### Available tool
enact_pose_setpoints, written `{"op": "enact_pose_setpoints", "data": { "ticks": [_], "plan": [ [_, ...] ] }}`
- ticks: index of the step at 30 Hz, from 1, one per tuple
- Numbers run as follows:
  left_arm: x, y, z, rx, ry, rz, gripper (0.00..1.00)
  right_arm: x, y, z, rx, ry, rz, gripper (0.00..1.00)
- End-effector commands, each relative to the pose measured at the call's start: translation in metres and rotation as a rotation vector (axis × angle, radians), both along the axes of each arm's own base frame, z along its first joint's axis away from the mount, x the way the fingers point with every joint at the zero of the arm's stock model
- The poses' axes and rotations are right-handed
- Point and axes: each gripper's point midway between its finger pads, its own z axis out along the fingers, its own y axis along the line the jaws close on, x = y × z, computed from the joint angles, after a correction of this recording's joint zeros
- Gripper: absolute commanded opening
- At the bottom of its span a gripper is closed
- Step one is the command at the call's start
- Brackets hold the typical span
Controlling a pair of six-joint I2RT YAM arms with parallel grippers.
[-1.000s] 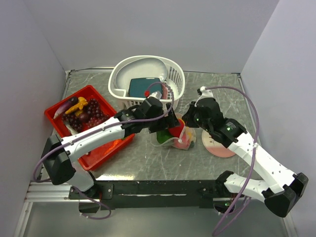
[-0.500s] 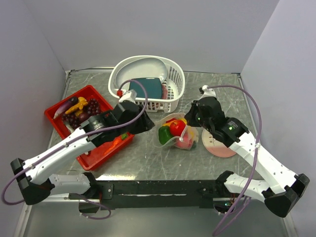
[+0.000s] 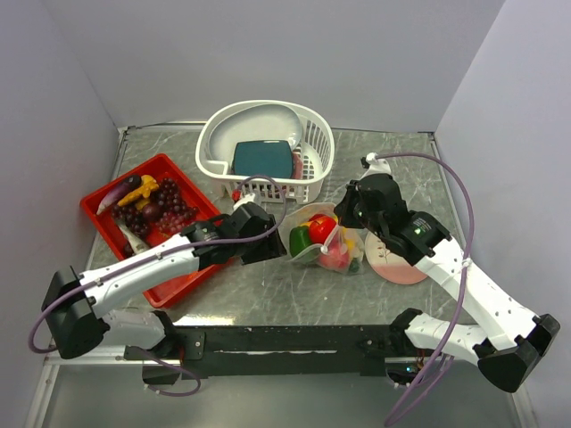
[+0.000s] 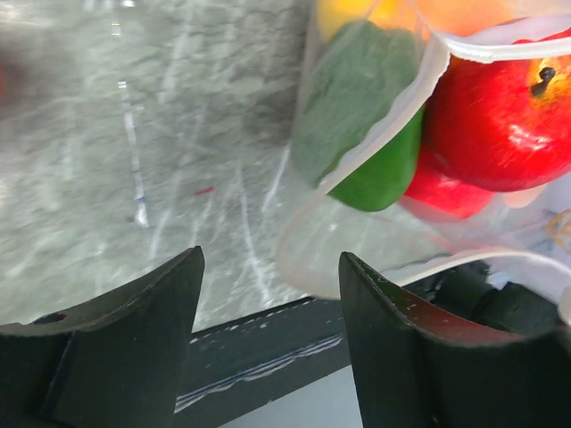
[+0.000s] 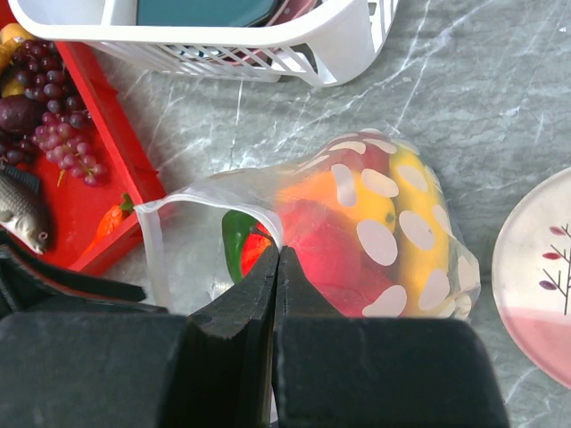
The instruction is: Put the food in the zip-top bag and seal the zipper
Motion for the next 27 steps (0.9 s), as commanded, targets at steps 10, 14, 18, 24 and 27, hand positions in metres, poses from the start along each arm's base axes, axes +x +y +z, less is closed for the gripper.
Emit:
{"op": "enact_pose_setpoints", "data": {
  "ticks": [10, 14, 18, 24, 27],
  "plan": [
    [0.046, -0.034, 0.084, -0.134, -0.205, 0.041, 0.01, -0.027, 0.055, 0.040, 0.039, -0.064, 0.156, 0.00],
    [0.059, -0.040, 0.109, -0.158, -0.263, 0.053, 0.01, -0.028, 0.062, 0.031, 0.003, -0.054, 0.157, 0.00],
    [0.057, -0.056, 0.096, -0.180, -0.210, 0.024, 0.01, -0.017, 0.057, 0.019, -0.039, -0.042, 0.138, 0.02],
    [0.058, -0.049, 0.088, -0.215, -0.195, 0.104, 0.01, -0.011, 0.068, 0.004, -0.052, -0.011, 0.163, 0.02],
    [0.055, -0.041, 0.092, -0.244, -0.194, 0.140, 0.01, -0.005, 0.068, -0.002, -0.079, -0.002, 0.155, 0.03]
  ]
}}
